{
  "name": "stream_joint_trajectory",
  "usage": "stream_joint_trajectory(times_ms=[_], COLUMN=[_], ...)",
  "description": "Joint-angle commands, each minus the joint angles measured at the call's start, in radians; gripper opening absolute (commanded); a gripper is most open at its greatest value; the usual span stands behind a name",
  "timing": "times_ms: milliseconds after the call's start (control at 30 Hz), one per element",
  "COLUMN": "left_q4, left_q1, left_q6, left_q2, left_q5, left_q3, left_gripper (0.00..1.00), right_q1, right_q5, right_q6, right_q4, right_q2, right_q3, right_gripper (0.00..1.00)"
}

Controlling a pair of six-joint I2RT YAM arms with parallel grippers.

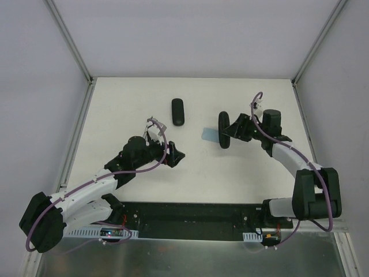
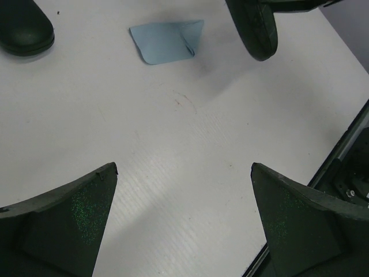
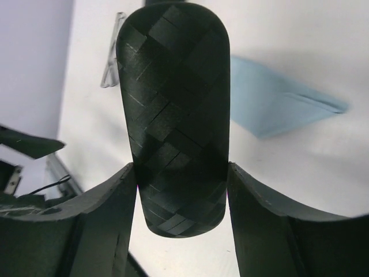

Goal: Organize the sunglasses
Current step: Pass from the right arm to the left

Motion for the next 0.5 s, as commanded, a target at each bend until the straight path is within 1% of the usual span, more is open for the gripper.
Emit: stream_joint_trajectory(times_ms=[0, 100, 233, 333, 433, 467], left_q4=[0.112, 0.176, 0.314, 0.411, 0.457, 0.454], left_q1=[0.001, 0.007, 0.045, 0.065, 0.087, 0.092], left_q6=[-0.059, -0.082, -0.125, -0.138, -0.139, -0.141], left_q2=[0.013, 0.053, 0.117, 0.122, 0.108, 0.098], left_q5=[0.119, 0.162, 0.276, 0.329, 0.372, 0.378], left_q3=[0.043, 0.059, 0.039, -0.007, -0.04, -0.043], left_gripper=[0.99, 0.99, 0.99, 0.99, 0.99, 0.99], right_q1=[0.048, 0.095, 0.134, 0.158, 0.16, 0.168], right_q5=[-0.229, -0.243, -0.267, -0.309, -0.353, -0.361], right_q6=[0.207, 0.247, 0.354, 0.469, 0.7, 0.743], right_q4=[0.423, 0.532, 0.817, 1.05, 1.417, 1.45], right_q2=[-0.023, -0.027, 0.005, 0.104, 0.256, 0.285], right_q3=[-0.049, -0.086, -0.189, -0.229, -0.224, -0.204], right_gripper=[0.5, 0.5, 0.5, 0.5, 0.49, 0.48])
